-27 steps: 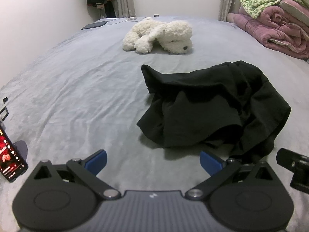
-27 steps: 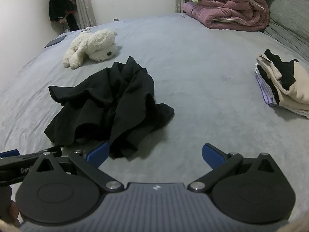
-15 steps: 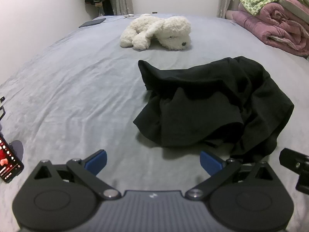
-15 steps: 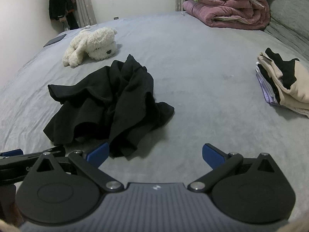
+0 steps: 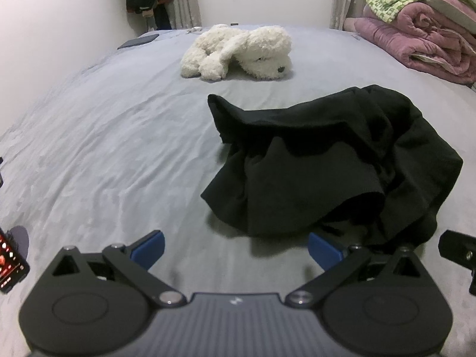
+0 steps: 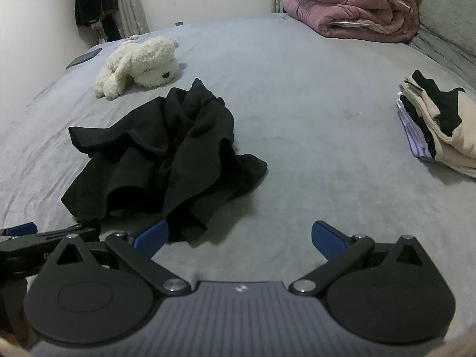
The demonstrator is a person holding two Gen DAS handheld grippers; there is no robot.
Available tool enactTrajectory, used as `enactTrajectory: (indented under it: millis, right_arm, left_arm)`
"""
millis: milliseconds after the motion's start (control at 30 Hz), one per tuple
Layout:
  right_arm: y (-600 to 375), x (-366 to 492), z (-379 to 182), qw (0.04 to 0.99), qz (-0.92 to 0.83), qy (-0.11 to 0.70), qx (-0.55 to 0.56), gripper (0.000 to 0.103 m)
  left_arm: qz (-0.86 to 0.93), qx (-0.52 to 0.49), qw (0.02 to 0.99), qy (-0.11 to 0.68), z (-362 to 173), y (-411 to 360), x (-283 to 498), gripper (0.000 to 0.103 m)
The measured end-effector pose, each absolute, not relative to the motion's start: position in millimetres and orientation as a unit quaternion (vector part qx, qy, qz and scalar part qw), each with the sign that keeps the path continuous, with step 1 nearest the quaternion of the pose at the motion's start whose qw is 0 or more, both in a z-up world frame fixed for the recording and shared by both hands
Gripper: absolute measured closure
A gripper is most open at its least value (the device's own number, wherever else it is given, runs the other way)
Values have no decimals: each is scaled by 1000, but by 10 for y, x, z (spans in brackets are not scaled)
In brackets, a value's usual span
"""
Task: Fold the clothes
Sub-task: 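Move both grippers toward the crumpled black garment on the bed, then grasp the black garment edge with the left gripper while the right gripper grasps another edge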
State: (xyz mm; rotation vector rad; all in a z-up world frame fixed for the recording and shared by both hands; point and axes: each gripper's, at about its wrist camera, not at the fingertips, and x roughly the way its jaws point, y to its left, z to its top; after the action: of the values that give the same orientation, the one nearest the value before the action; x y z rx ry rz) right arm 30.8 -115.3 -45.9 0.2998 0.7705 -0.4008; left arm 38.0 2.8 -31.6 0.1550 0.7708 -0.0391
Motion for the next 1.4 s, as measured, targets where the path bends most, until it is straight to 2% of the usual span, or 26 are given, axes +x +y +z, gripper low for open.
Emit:
enactTrajectory:
  millis: [167, 367, 933, 1067, 1133, 1167, 1233, 1300, 1333, 1400]
  right_arm:
    - [-1187, 391, -506, 894, -193, 379, 142, 0]
    - [-1205, 496, -583, 890, -186, 394, 134, 0]
    - [-1264, 671, -884, 873, -162, 450, 98, 0]
    - [-1309, 614, -816, 876, -143, 446, 118, 0]
    - [-1334, 578, -769, 877, -132, 442, 130, 0]
    - [-1347, 560, -746, 878, -126, 441, 137, 1]
    - [-1373, 517, -689, 881, -112, 433, 153, 10]
    - [-1387, 466, -598, 889, -92, 413, 175, 28]
    - [-1374, 475, -569, 892, -88, 408, 172, 29]
    - [-1349, 493, -513, 899, -80, 398, 167, 39]
  left_arm:
    - [-25, 75, 931, 356, -348, 40, 446, 0]
    - [-41, 80, 920, 381, -465, 21, 537, 0]
    - [-84, 62, 916, 387, -700, 45, 652, 0]
    - [-95, 59, 910, 400, -657, 54, 691, 0]
    - [-100, 55, 906, 408, -612, 69, 703, 3]
    - [-105, 46, 905, 409, -580, 86, 698, 9]
    - [-119, 26, 907, 404, -507, 123, 673, 17]
    - [-134, 4, 909, 394, -419, 160, 630, 24]
    - [-140, -4, 912, 387, -371, 173, 600, 27]
    - [-152, -16, 916, 371, -267, 190, 527, 34]
